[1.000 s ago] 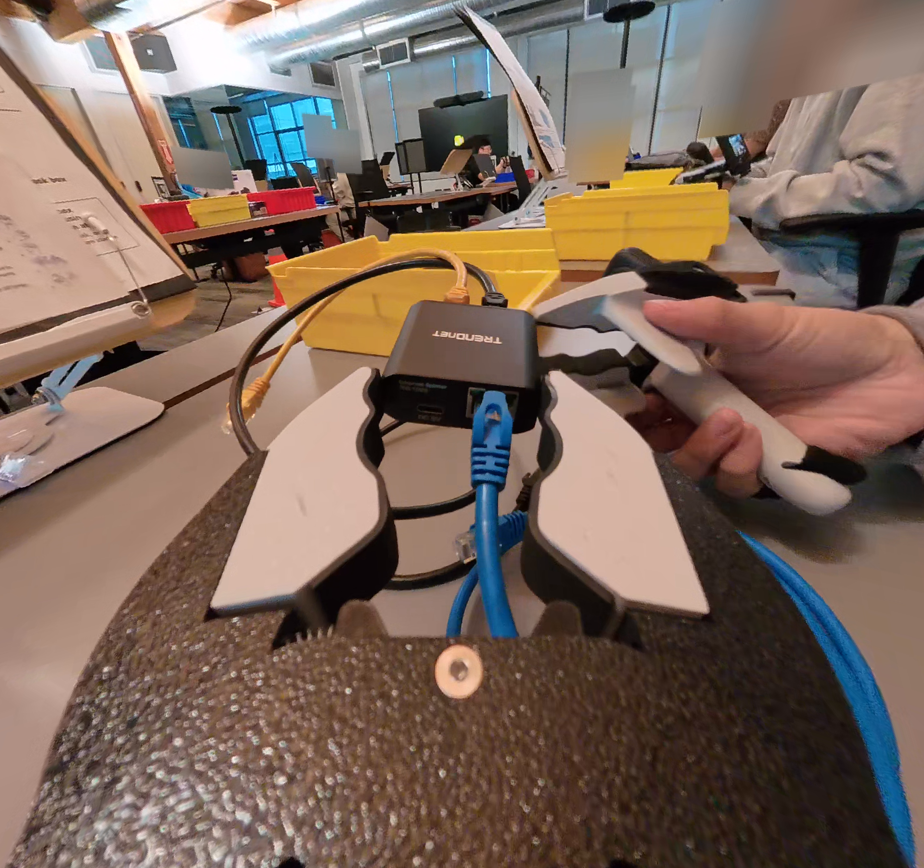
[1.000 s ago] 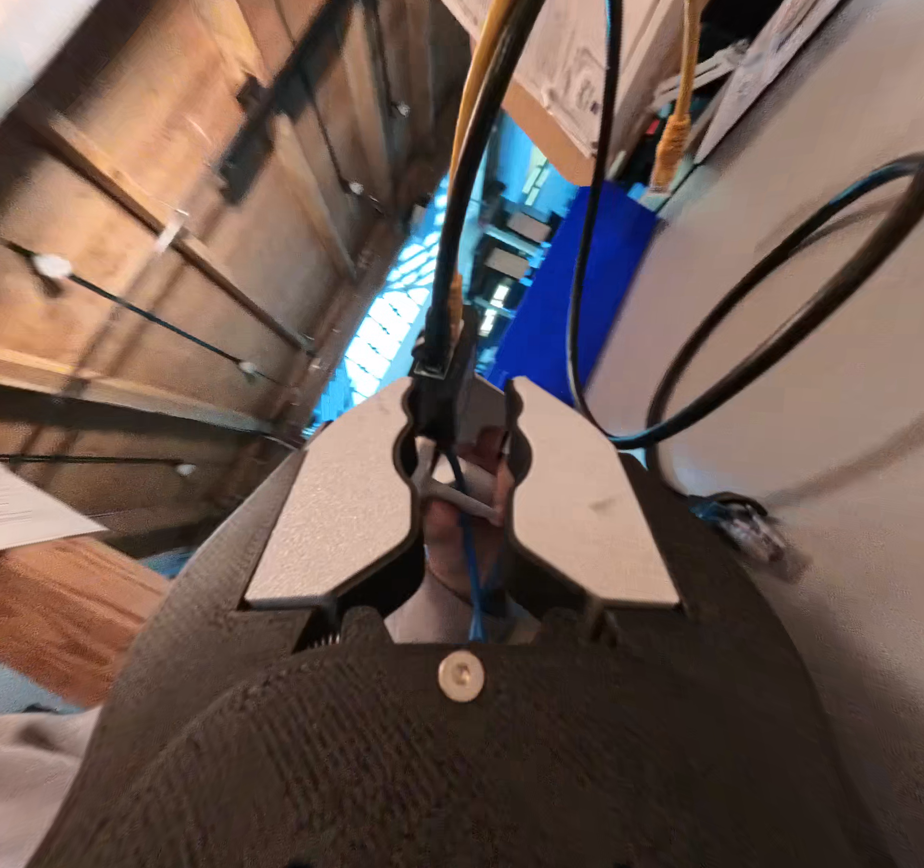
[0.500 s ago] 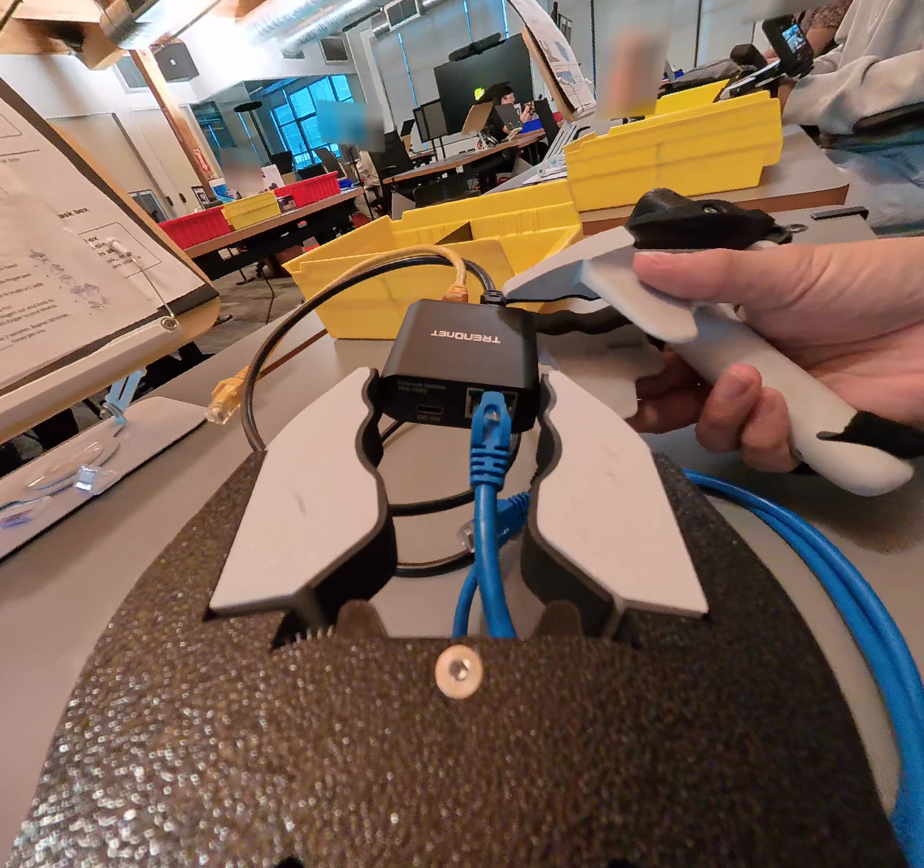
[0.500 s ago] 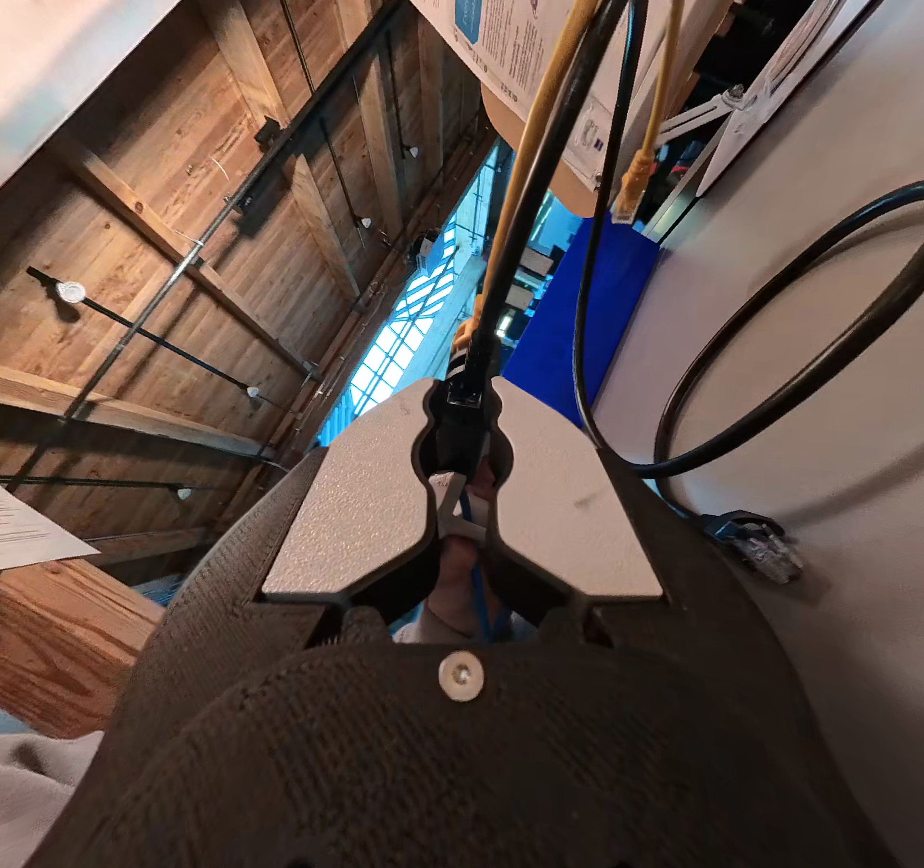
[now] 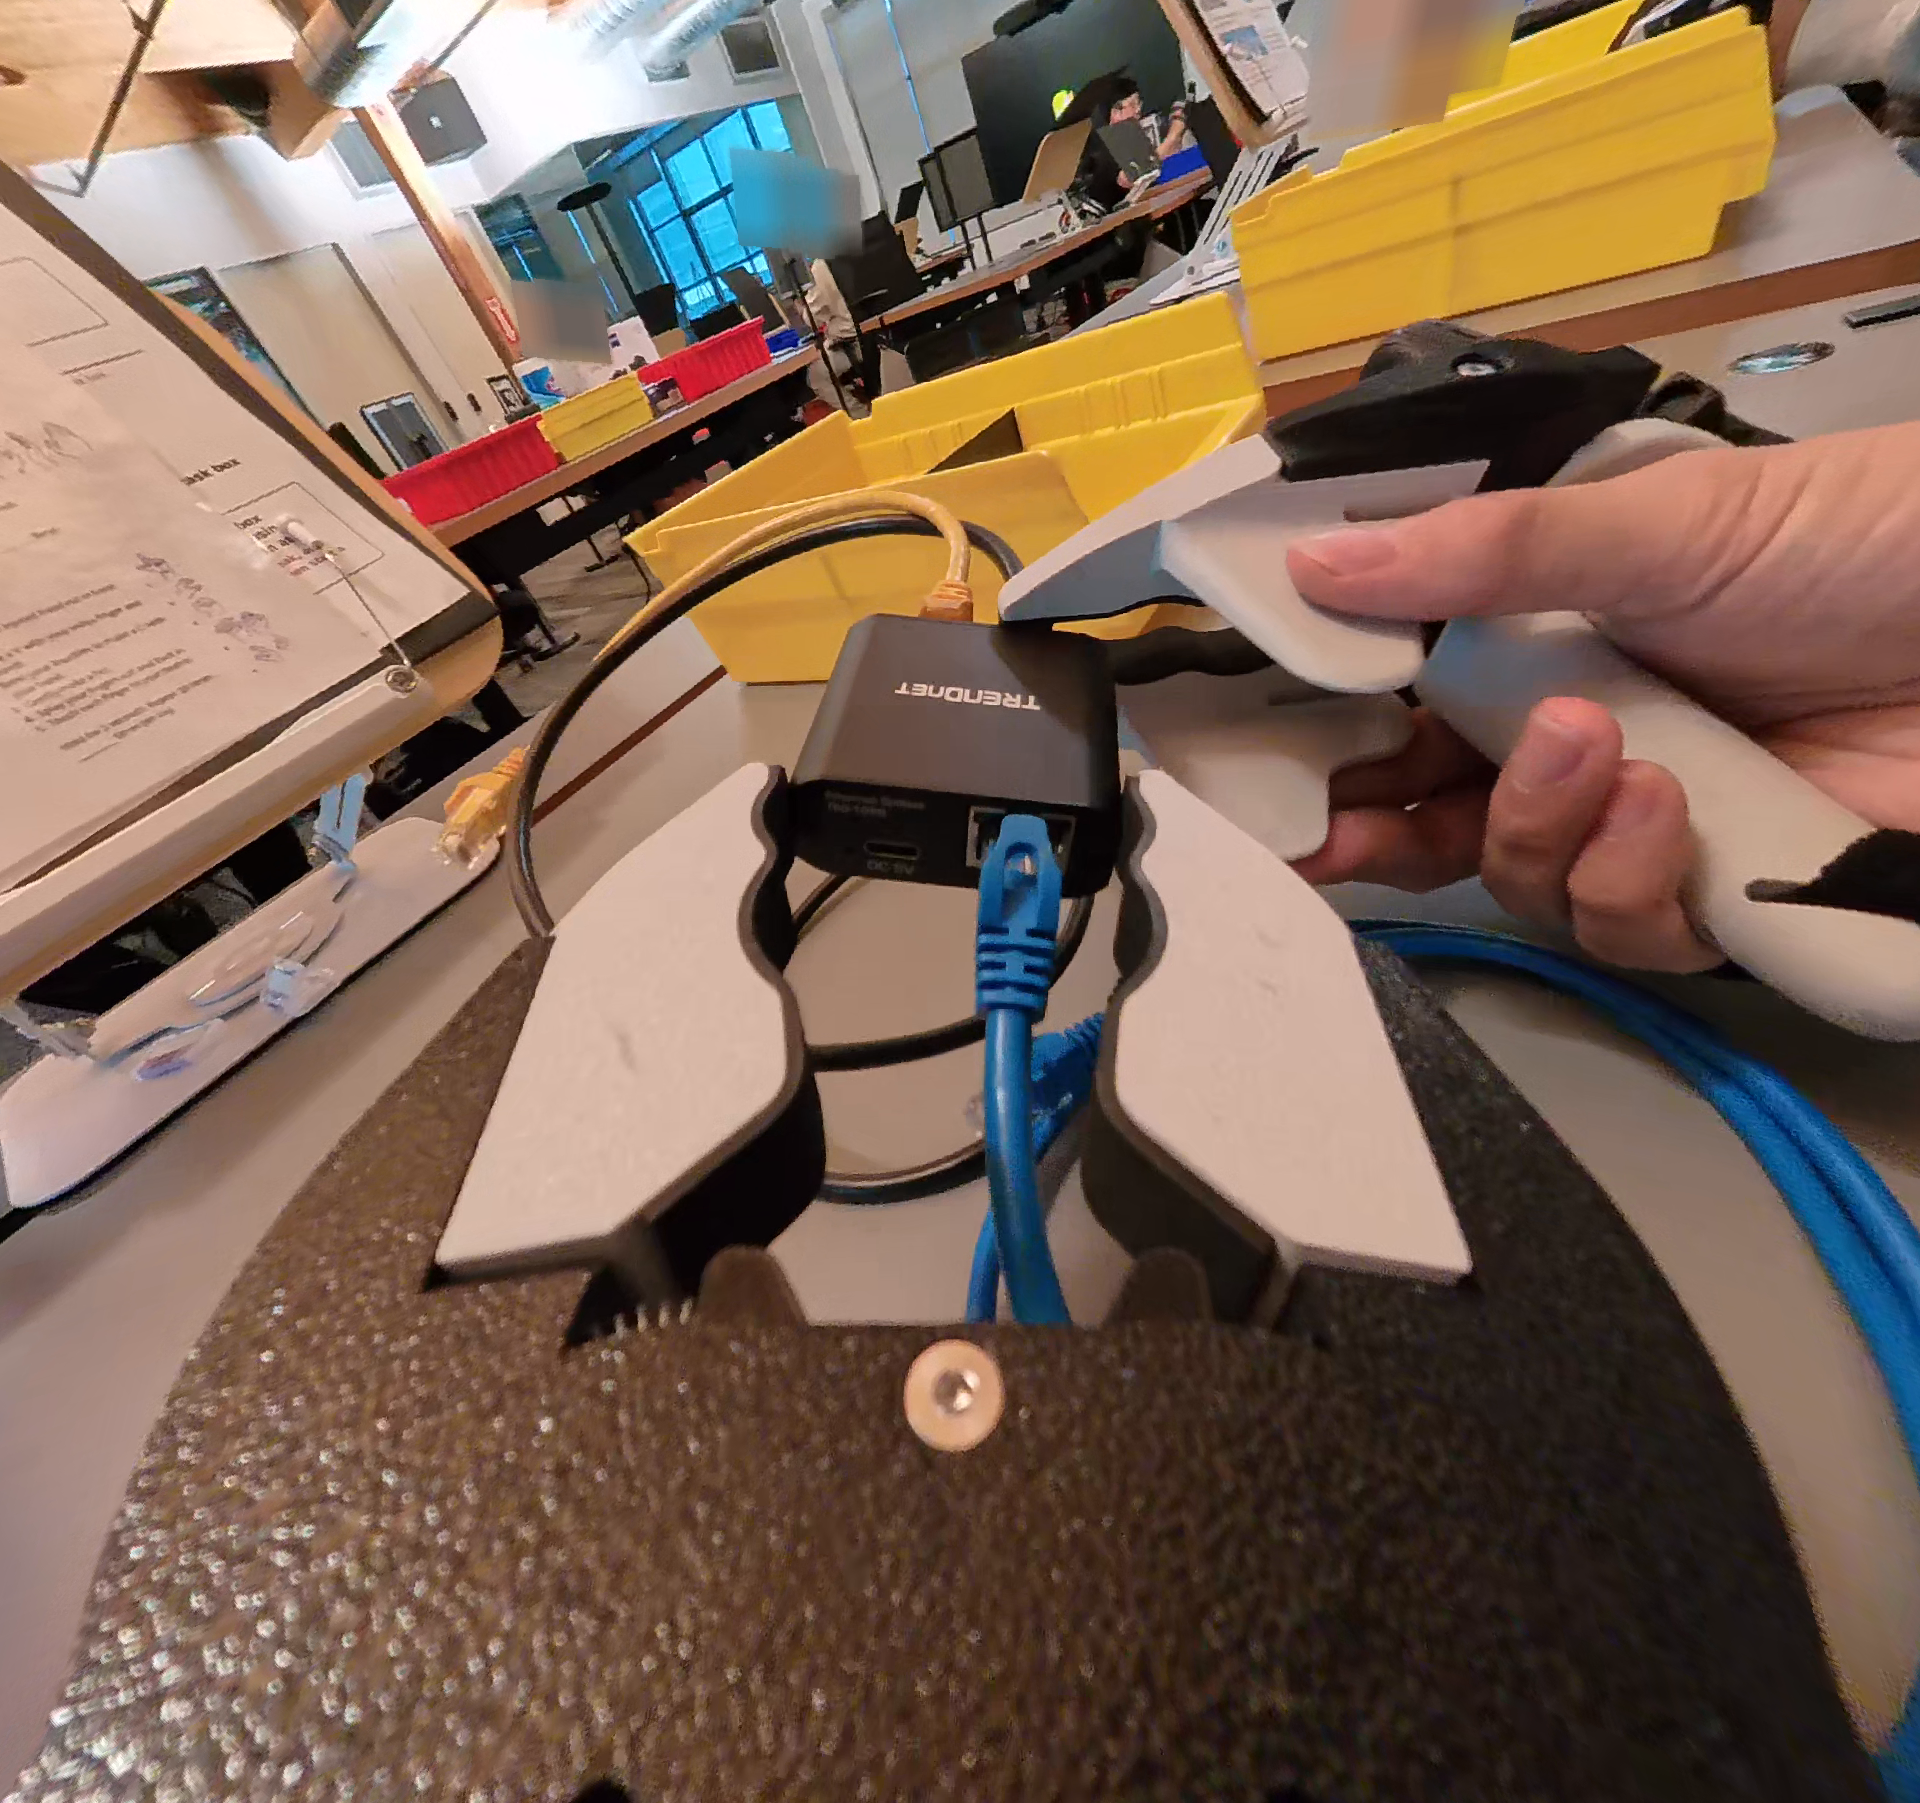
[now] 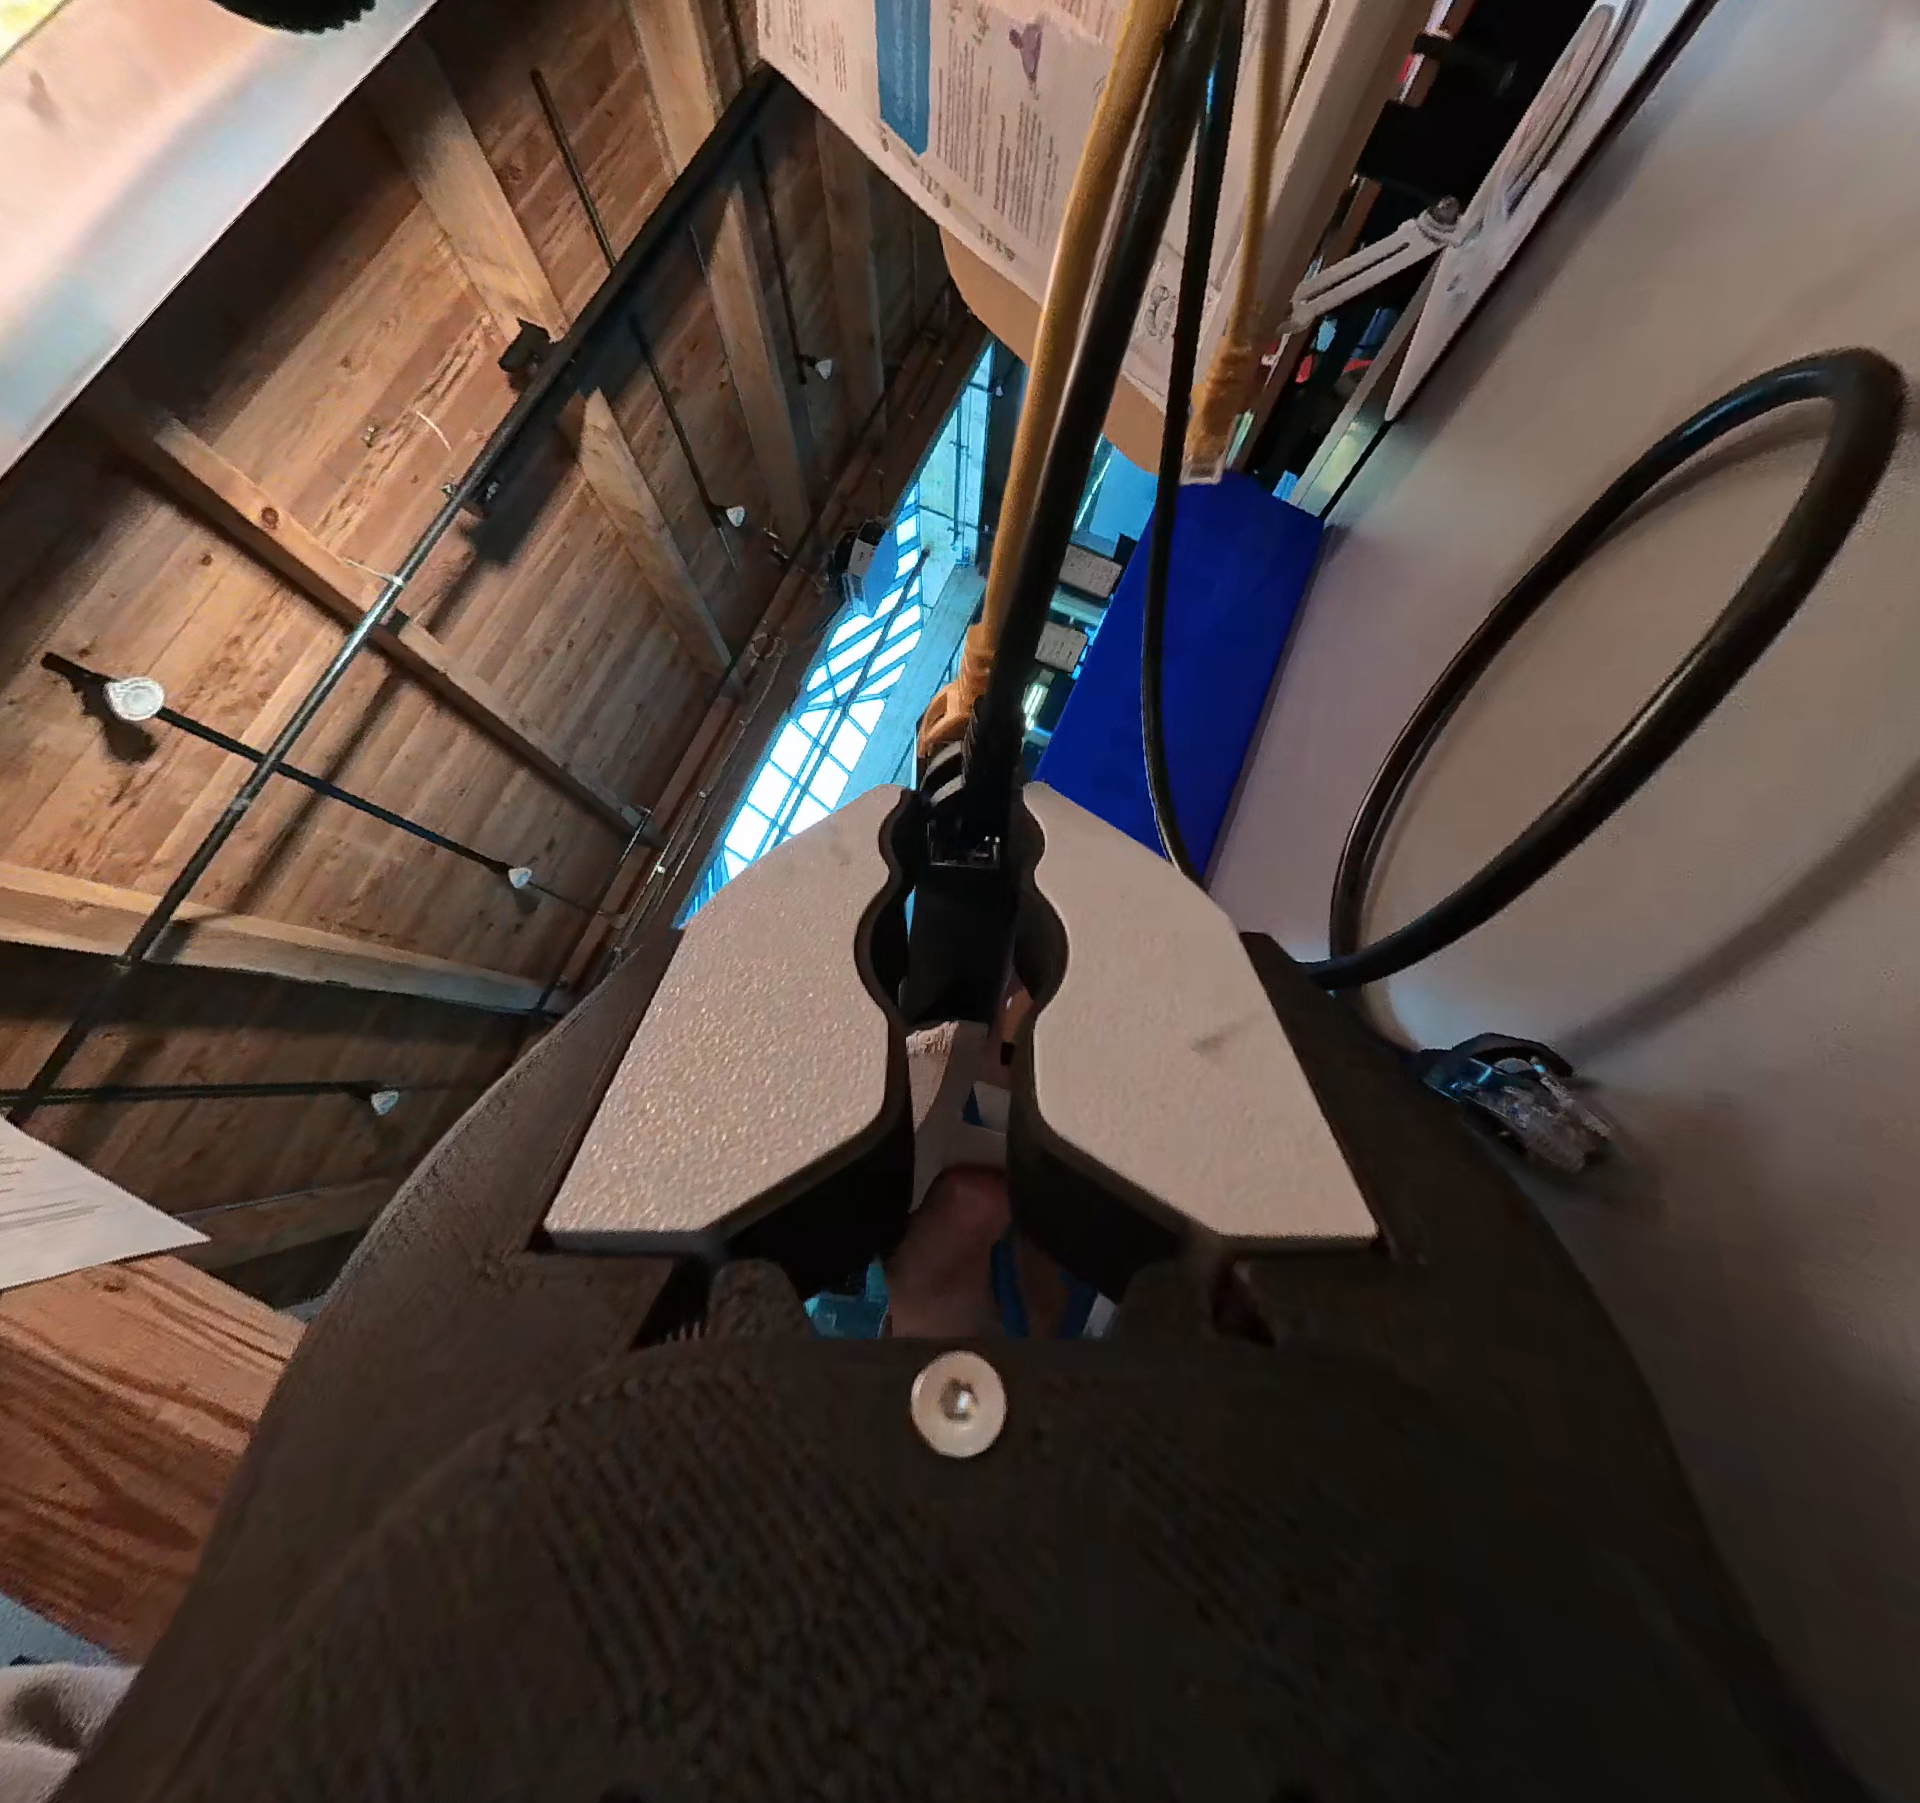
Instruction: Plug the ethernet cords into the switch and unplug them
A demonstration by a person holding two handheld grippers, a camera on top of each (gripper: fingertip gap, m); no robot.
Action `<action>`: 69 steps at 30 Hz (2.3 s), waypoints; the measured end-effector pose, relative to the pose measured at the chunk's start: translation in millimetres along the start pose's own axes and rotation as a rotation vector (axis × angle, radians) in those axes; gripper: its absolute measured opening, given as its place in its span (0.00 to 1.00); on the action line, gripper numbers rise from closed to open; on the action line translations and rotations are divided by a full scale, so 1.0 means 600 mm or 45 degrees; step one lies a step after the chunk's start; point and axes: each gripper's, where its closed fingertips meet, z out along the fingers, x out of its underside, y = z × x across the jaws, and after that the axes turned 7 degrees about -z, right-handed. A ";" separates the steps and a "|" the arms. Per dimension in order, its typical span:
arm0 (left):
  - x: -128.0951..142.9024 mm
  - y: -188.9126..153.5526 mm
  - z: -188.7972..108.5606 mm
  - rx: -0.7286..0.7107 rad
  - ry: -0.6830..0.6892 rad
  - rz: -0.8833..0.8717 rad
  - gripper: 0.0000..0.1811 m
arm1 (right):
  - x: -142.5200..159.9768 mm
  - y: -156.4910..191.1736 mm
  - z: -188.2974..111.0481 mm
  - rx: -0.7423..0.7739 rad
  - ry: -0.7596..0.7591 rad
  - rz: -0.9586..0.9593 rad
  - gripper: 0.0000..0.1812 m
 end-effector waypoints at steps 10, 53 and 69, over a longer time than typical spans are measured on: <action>0.001 -0.002 0.005 -0.049 0.008 0.009 0.33 | -0.005 -0.004 -0.003 0.024 -0.054 0.023 0.08; -0.011 0.018 0.002 -0.219 0.007 0.021 0.33 | -0.012 0.017 0.018 -0.183 0.045 -0.321 0.07; -0.009 0.033 -0.012 -0.274 -0.024 -0.094 0.33 | -0.003 0.019 0.039 -0.140 0.093 -0.379 0.08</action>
